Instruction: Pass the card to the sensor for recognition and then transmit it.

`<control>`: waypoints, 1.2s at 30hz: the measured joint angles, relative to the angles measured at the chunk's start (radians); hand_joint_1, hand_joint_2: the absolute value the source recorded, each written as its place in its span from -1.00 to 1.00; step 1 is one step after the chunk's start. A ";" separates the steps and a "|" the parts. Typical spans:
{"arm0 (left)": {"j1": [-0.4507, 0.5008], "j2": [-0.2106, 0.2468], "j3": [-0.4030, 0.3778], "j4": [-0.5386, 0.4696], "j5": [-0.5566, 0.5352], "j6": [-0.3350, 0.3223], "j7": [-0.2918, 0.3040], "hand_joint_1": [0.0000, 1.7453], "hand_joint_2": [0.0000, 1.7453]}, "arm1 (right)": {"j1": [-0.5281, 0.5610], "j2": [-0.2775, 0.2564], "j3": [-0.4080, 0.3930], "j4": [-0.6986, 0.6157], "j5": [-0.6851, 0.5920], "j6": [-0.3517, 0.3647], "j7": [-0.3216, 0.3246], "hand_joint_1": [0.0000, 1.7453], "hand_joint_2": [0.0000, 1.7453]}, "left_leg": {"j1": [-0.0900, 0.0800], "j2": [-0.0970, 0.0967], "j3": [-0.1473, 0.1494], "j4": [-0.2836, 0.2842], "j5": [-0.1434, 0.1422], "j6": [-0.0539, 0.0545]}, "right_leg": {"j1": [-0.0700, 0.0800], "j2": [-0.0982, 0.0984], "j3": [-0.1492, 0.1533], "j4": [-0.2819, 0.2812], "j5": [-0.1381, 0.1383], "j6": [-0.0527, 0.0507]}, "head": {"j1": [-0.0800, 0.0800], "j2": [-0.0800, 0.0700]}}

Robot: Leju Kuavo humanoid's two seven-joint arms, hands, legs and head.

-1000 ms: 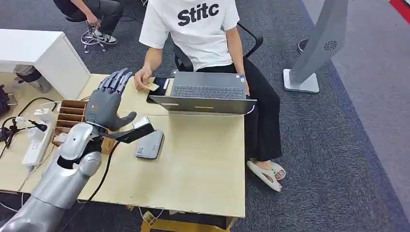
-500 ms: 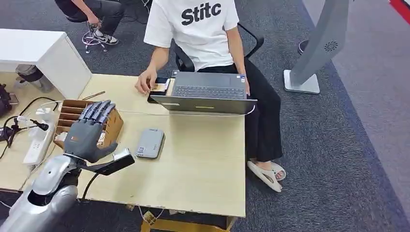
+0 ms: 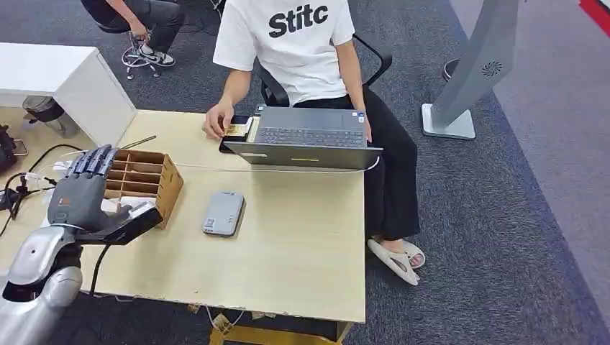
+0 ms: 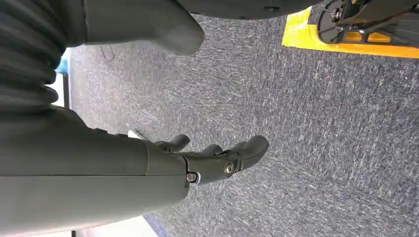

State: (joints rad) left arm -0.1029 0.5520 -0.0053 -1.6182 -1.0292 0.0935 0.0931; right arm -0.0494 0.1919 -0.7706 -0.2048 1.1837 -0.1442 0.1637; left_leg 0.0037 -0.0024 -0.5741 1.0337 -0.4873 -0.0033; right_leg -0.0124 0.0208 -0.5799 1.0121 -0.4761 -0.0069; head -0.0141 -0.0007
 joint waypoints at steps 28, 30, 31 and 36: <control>-0.087 -0.004 -0.087 0.180 -0.011 -0.109 -0.023 -1.00 1.00 | -0.002 0.003 0.000 0.000 0.021 0.008 -0.007 -1.00 1.00 | 0.000 0.001 0.000 0.000 0.000 0.000 | 0.000 0.000 -0.001 0.000 0.000 0.000 | 0.000 0.000; -0.094 -0.004 -0.093 0.186 -0.011 -0.112 -0.023 -1.00 1.00 | -0.002 0.003 0.000 0.000 0.021 0.009 -0.007 -1.00 1.00 | 0.000 0.001 0.000 0.000 0.000 0.000 | 0.000 0.001 -0.001 0.000 0.000 0.000 | 0.000 0.000; -0.097 -0.004 -0.097 0.189 -0.011 -0.113 -0.023 -1.00 1.00 | -0.002 0.003 0.000 0.000 0.021 0.009 -0.007 -1.00 1.00 | 0.000 0.001 0.000 0.000 0.000 0.000 | 0.000 0.000 -0.001 0.000 0.000 0.000 | 0.000 0.000; -0.109 0.000 -0.114 0.202 -0.006 -0.136 -0.019 -1.00 1.00 | -0.003 0.003 -0.001 0.000 0.022 0.008 -0.007 -1.00 1.00 | 0.000 0.001 0.000 0.000 0.000 0.000 | 0.000 0.001 -0.001 0.000 0.000 0.000 | 0.000 0.000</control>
State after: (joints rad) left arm -0.2117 0.5520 -0.1198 -1.4164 -1.0357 -0.0428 0.0740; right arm -0.0519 0.1949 -0.7717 -0.2049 1.2055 -0.1362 0.1568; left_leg 0.0039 -0.0018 -0.5740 1.0337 -0.4871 -0.0035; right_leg -0.0123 0.0213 -0.5805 1.0121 -0.4758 -0.0072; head -0.0137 -0.0004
